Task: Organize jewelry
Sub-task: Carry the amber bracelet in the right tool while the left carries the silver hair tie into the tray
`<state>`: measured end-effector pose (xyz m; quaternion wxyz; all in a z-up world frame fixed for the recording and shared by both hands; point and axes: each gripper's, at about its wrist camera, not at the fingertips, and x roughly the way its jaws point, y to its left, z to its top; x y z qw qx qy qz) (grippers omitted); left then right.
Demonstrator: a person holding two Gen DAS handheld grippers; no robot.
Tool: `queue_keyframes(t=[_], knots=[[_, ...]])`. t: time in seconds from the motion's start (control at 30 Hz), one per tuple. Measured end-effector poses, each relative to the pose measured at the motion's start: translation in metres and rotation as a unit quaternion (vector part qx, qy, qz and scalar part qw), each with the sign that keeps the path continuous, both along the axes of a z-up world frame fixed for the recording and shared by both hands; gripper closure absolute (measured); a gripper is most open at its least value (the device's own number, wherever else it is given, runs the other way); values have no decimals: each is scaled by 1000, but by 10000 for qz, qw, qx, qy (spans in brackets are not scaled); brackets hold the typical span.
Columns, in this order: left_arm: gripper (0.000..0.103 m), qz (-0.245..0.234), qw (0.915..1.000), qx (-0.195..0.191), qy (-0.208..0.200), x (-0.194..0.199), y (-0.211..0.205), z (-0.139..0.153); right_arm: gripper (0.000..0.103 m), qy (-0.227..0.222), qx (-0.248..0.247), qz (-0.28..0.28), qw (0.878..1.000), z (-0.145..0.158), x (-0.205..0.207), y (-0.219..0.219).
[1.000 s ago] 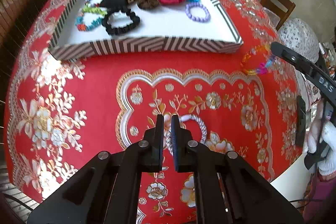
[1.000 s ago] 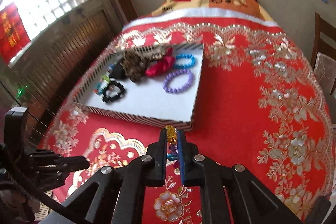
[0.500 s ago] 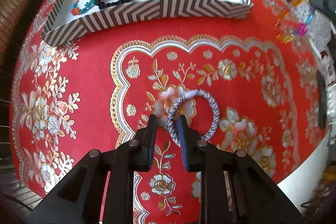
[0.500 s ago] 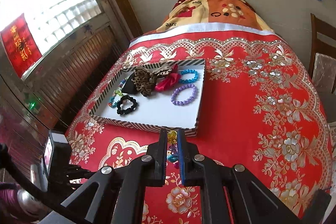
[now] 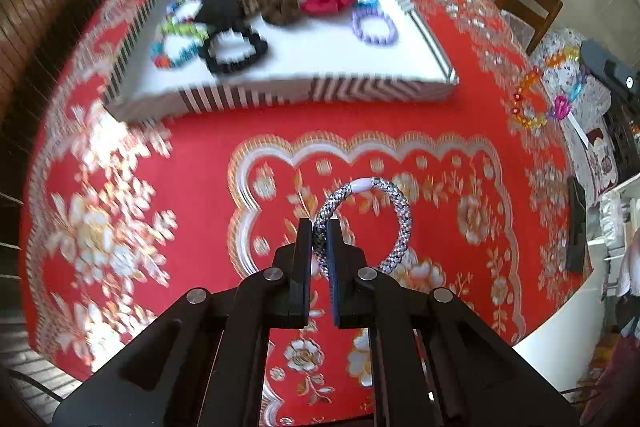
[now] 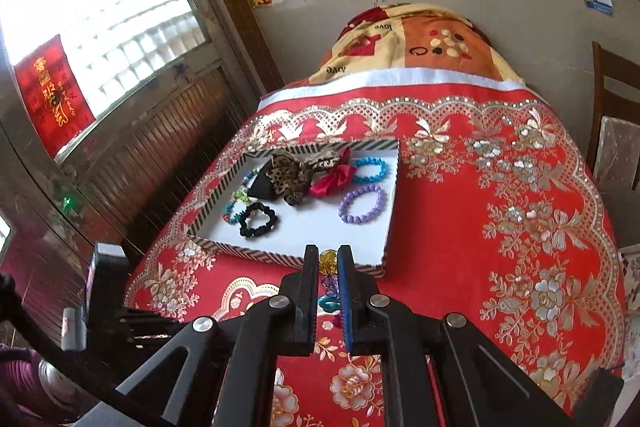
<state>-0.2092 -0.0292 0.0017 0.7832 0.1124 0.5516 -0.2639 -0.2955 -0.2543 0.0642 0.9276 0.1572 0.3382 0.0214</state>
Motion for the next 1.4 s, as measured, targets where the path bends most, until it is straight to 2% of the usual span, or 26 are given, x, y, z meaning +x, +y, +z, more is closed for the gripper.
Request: queue_keyframes(t=[0.33, 0.53, 1.0, 1.4], knots=[[97, 207, 9982, -60, -564, 38, -4, 30, 95, -94, -122, 129, 9998, 18, 16, 8], [97, 246, 9971, -33, -719, 56, -9, 38, 95, -92, -164, 202, 9996, 23, 33, 12], [97, 280, 9967, 97, -760, 98, -25, 29, 95, 60, -146, 332, 9993, 16, 80, 17], [97, 259, 9980, 182, -550, 135, -41, 8, 95, 303, 113, 416, 9986, -7, 119, 20]])
